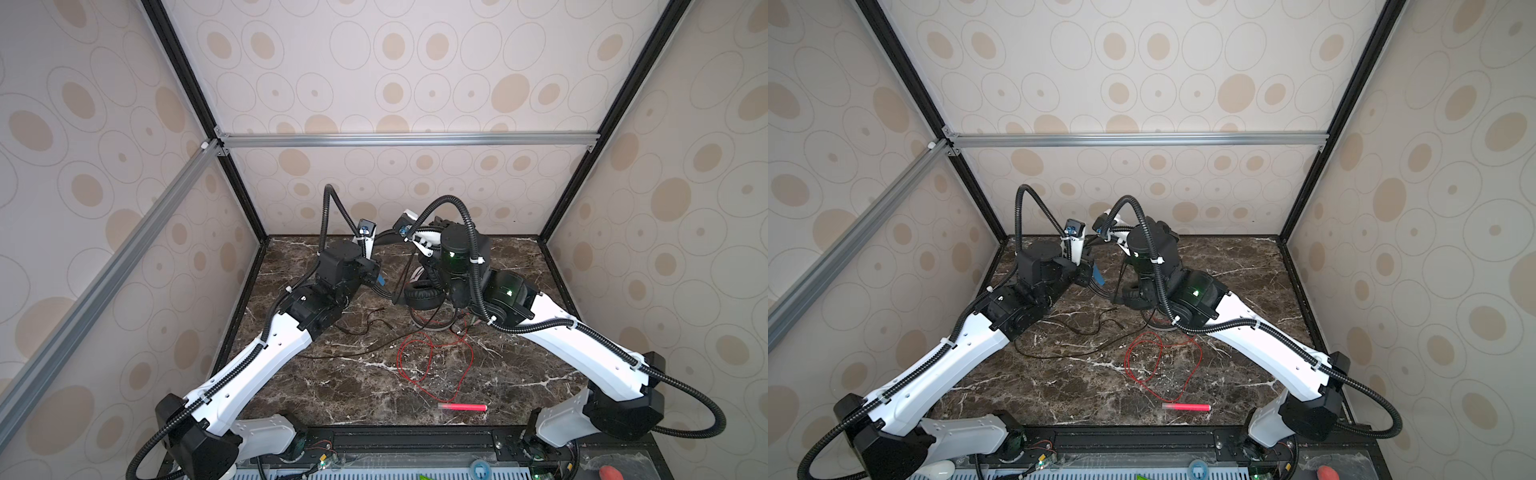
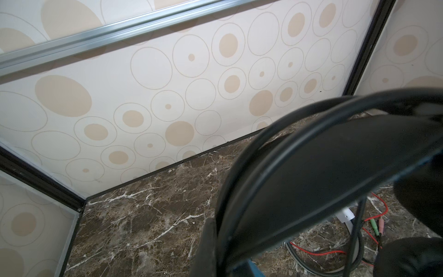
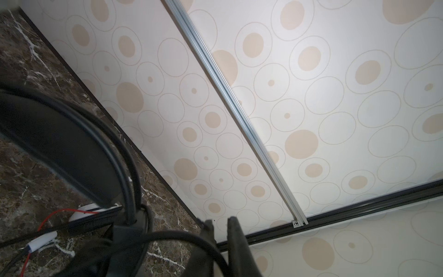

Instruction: Wrap the headphones

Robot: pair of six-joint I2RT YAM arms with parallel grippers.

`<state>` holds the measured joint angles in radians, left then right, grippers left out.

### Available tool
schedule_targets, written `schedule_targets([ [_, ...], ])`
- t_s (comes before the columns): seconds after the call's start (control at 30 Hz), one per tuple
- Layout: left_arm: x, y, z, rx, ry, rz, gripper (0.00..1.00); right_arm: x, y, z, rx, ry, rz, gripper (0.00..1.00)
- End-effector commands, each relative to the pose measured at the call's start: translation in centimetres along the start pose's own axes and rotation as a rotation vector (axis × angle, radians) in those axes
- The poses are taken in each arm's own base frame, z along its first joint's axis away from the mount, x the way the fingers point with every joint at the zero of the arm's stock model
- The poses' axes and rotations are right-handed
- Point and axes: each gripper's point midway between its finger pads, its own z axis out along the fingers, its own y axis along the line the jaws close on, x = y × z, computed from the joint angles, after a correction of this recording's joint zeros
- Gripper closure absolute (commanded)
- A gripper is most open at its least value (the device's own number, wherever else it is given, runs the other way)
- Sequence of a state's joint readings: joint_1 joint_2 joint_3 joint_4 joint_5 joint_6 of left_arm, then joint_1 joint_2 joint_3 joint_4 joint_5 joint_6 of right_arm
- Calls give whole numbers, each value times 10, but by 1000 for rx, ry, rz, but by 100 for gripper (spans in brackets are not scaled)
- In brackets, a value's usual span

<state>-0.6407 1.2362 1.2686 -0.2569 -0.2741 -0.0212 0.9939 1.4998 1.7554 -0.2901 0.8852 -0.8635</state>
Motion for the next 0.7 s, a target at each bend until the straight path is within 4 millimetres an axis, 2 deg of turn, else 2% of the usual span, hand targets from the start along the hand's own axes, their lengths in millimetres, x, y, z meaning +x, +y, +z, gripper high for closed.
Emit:
schedule_targets([
  [0.0, -22, 7, -9, -13, -49, -37, 100, -17, -6, -5, 2, -50, -9, 91],
  [0.17, -18, 6, -4, -19, -43, -78, 100, -42, 10, -19, -32, -98, 9, 100],
  [0.37, -16, 4, 1, -20, -38, -88, 100, -70, 23, -36, -70, -139, 128, 100],
  [0.53, -13, 4, 2, -24, -39, -81, 100, -66, 26, -35, -47, -117, 96, 100],
  [0.67, -8, 6, 3, -39, -29, -53, 100, -53, 11, -31, -2, -90, 71, 100],
])
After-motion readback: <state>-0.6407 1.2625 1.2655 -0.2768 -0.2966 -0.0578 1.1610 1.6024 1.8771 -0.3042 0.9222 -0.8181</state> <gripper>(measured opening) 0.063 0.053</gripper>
